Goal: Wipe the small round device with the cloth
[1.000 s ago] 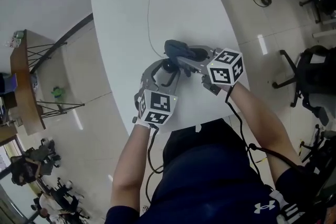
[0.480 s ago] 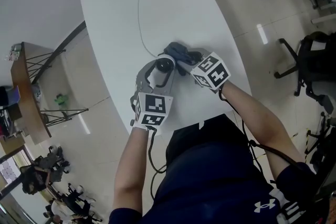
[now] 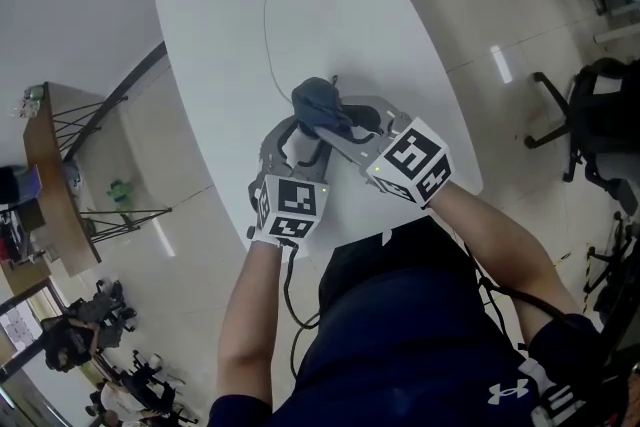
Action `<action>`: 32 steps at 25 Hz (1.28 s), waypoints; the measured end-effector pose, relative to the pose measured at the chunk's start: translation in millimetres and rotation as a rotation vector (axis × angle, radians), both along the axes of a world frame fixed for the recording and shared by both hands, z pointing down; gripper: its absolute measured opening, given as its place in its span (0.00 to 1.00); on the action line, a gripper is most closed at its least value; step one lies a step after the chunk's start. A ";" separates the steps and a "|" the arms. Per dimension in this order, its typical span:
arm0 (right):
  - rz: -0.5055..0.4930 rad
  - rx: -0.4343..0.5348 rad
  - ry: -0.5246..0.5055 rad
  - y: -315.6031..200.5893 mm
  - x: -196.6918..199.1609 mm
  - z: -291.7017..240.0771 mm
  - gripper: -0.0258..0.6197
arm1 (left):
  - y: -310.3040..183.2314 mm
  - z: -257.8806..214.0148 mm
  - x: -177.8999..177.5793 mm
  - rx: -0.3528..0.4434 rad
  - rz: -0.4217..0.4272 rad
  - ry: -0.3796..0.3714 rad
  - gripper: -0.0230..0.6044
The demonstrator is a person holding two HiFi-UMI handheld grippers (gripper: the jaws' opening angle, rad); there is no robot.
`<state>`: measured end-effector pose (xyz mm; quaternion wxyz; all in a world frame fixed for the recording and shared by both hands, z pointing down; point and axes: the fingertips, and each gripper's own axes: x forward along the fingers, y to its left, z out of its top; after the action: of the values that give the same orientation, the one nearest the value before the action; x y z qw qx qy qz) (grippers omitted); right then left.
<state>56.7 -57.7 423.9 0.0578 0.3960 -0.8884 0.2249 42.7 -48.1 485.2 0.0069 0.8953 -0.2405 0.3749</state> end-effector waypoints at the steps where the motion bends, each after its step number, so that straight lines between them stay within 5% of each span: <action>1: 0.002 -0.011 0.013 0.4 -3.4 6.3 0.24 | 2.1 -0.3 -0.9 0.002 0.034 -0.026 0.41; 6: 0.136 -0.073 -0.044 1.1 10.6 27.9 0.24 | 2.8 -16.1 -3.9 -0.015 0.195 -0.048 0.41; 12: 0.264 -0.255 -0.120 19.4 29.0 81.9 0.24 | -2.6 -1.5 -8.6 -0.203 0.245 -0.054 0.39; 19: 0.346 -0.410 -0.135 31.0 25.6 119.4 0.24 | -4.7 0.0 -9.6 -0.249 0.228 -0.025 0.35; 26: 0.432 -0.217 -0.293 32.9 43.6 35.7 0.24 | -9.6 -14.7 -11.4 -0.153 0.285 -0.124 0.33; 29: 0.417 -0.144 -0.332 29.0 26.7 16.9 0.24 | -9.8 -12.8 -6.9 -0.203 0.313 -0.147 0.33; 32: 0.409 -0.170 -0.311 24.9 9.8 36.7 0.24 | -10.1 -3.0 -9.1 -0.253 0.318 -0.192 0.34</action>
<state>66.5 -32.8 460.6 -0.0930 0.5215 -0.7661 0.3639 33.6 -58.2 482.3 0.0369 0.8740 -0.0470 0.4822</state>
